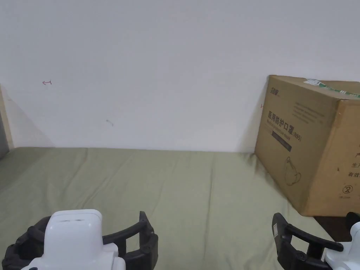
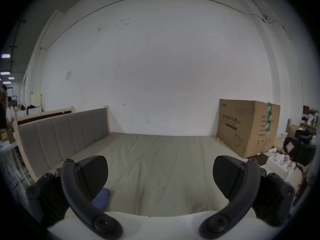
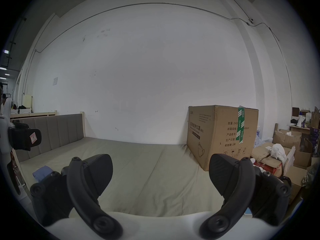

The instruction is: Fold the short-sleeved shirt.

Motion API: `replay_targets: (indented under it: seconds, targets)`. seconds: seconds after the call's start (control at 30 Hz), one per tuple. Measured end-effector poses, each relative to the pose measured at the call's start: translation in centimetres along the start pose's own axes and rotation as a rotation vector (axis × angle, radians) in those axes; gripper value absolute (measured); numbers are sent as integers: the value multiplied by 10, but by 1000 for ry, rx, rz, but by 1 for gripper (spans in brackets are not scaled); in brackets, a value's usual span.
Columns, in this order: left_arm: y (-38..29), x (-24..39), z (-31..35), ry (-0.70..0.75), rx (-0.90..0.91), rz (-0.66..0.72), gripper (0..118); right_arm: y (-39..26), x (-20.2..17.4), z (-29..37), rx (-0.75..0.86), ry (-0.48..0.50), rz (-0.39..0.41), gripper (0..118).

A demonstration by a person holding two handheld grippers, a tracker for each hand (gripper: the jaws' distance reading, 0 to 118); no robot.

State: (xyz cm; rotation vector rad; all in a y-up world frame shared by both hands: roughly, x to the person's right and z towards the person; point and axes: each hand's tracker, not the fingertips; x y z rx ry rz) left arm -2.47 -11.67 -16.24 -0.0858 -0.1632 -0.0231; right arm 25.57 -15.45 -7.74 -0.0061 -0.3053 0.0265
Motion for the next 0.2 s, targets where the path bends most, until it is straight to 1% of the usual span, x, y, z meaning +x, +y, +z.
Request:
replay_targets:
  seconds: [0.03,0.1,0.2]
  targets:
    - [-1,2,0,24,5,-17,118,0,0,0,-1,2,-1,112]
    - [0,2,1,16,8,-8,118,-1,1,0,-4,2,-6,112]
    - [3,-7,4,-62,-4,102,118,-2,3,0,-4,0,-12,112]
